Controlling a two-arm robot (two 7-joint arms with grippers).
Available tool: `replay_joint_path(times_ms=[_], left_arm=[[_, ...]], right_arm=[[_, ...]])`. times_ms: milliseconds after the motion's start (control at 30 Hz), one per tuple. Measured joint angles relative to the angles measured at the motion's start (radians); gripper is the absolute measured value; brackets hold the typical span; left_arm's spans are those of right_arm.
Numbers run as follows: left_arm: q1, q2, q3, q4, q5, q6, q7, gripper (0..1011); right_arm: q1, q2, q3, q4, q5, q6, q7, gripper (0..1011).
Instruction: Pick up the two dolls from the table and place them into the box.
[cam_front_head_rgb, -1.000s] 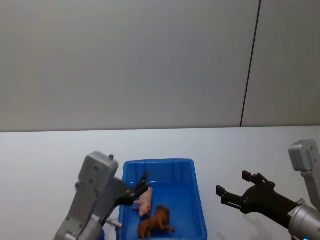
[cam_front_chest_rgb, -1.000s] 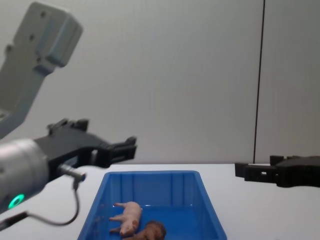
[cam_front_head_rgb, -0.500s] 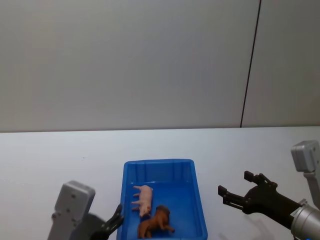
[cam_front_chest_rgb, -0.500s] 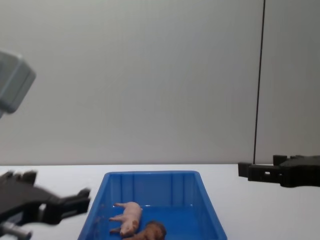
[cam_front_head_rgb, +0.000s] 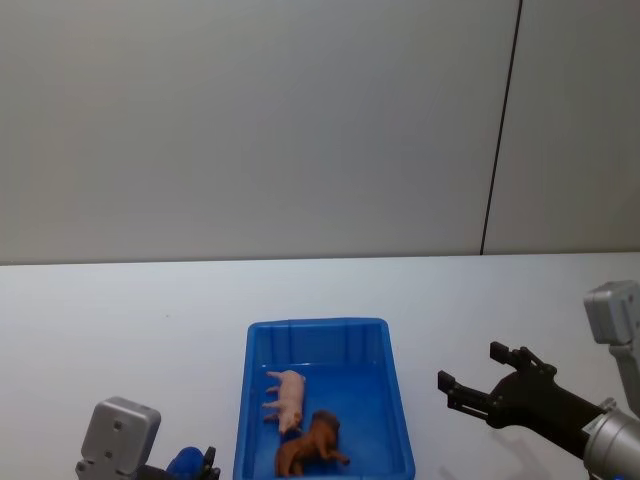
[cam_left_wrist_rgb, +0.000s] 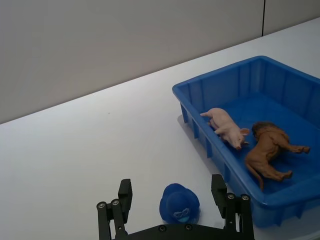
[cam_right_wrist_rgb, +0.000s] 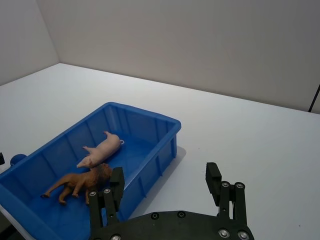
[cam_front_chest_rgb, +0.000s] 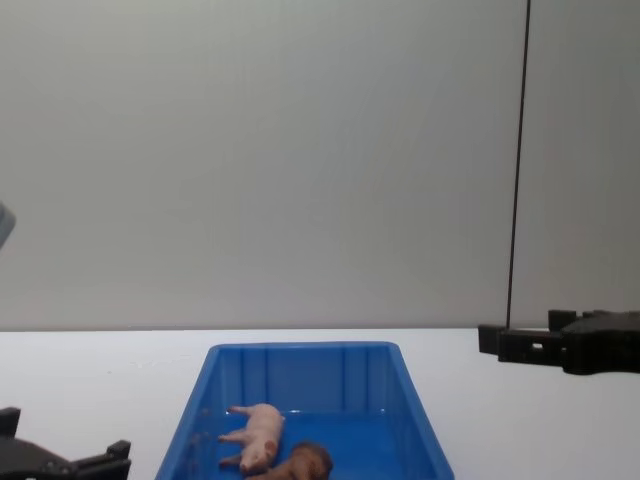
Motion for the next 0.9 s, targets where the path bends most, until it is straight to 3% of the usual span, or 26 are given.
replay_joint_path(times_ms=[367,900], left_arm=[[-0.008,-0.023,-0.008,0.058,-0.008,-0.018,-0.036,1001],[-0.051,-0.07,-0.016,0.17,-0.012,-0.044,-0.148,1001]], right_arm=[[-0.001,0.001,0.0,-0.001,0.0,-0.001,0.0,1001],[-0.001,0.001,0.0,-0.001,0.0,-0.001,0.0,1001]])
